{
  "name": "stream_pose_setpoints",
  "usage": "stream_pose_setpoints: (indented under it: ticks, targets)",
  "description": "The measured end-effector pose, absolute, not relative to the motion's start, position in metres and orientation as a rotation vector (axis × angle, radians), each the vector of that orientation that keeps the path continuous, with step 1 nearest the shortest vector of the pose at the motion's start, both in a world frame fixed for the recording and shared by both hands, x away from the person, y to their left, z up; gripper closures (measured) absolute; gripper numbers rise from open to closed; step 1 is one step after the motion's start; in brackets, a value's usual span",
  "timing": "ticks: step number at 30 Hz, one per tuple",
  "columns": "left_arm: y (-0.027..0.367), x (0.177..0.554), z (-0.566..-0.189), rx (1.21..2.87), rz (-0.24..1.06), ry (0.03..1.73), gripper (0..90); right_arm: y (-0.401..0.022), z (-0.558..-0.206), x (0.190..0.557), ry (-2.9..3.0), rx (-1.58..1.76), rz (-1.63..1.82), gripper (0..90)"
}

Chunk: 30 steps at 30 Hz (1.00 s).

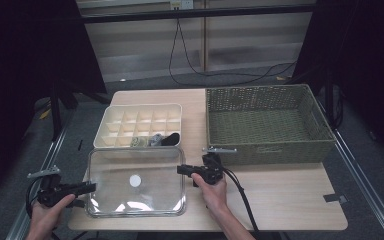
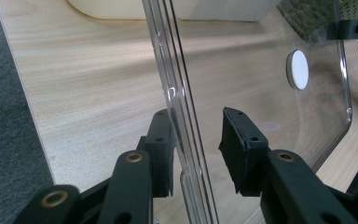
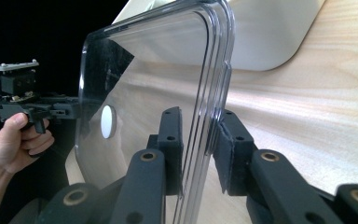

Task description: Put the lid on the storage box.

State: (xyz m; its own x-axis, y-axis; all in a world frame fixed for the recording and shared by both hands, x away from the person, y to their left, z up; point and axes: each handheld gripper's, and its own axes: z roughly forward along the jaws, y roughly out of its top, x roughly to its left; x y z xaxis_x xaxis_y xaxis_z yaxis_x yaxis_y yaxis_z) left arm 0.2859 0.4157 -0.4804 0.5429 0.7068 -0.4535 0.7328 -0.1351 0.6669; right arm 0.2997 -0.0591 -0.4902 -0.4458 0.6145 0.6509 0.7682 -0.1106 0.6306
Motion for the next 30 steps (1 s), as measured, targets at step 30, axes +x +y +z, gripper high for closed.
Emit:
stream_pose_setpoints:
  ticks: [30]
  targets:
    - [0.411,0.295,-0.445,1.811,0.107,1.110,73.5,-0.059,-0.450,0.308,-2.118,-1.556,-1.692,74.1]
